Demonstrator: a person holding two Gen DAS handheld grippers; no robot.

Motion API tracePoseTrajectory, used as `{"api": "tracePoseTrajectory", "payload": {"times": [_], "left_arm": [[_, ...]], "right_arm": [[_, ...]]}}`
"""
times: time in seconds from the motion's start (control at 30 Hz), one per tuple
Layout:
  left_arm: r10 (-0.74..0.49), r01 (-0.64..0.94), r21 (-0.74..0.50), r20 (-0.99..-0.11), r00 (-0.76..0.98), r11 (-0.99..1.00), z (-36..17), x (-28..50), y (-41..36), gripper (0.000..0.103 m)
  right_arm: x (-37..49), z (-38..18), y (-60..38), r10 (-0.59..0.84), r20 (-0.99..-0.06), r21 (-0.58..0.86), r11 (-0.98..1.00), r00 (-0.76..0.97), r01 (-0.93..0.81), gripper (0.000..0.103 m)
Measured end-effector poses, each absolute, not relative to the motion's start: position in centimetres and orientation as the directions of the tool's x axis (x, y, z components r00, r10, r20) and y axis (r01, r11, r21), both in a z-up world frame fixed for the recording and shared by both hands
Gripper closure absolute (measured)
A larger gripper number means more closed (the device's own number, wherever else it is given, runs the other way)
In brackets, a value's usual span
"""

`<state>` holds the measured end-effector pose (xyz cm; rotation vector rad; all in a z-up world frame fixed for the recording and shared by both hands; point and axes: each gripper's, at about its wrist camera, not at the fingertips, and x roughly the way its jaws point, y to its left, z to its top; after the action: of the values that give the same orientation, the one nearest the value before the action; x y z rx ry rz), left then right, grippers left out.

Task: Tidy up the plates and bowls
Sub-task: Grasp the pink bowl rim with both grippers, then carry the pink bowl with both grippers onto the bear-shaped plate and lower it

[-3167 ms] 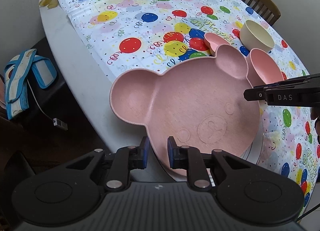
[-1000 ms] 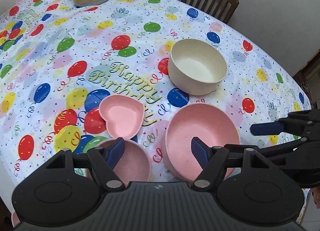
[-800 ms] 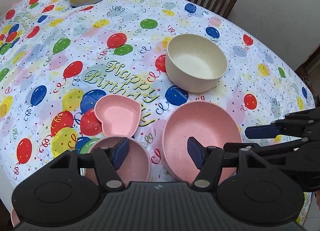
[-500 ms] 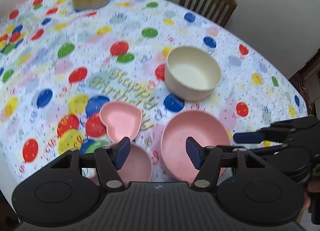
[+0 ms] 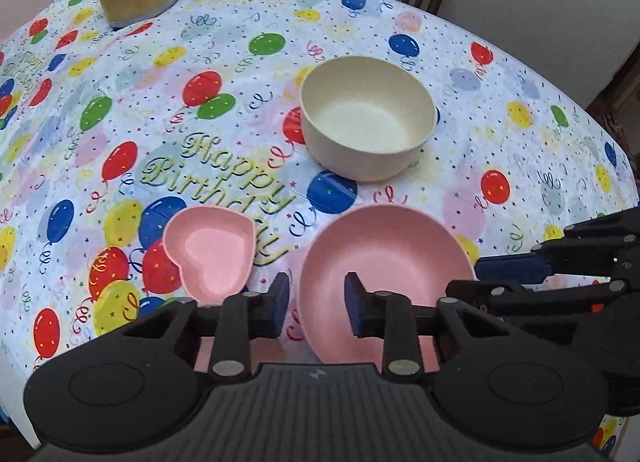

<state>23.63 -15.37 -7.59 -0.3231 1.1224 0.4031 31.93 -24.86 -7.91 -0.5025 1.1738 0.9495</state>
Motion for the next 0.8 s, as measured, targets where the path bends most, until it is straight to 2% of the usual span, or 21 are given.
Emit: {"api": "tracePoseTrajectory", "payload": {"times": [0.17,0.8], "left_arm": [[0.180,-0.461,-0.001,-0.920,0.349,0.888,-7.7,23.7,-15.9,0.092],[0.038,-0.414,-0.095,-0.953,0.301,0.905,-6.3,18.9,-22.0,0.093]], "right_arm": [[31.8,-8.0,-24.9,0.354,-0.932,0.134,0.540,0.080,-0.831,0.096],[30.0,-6.5,-28.5,0.294,-0.954,0.079,0.444,0.062,-0.893,0.102]]}}
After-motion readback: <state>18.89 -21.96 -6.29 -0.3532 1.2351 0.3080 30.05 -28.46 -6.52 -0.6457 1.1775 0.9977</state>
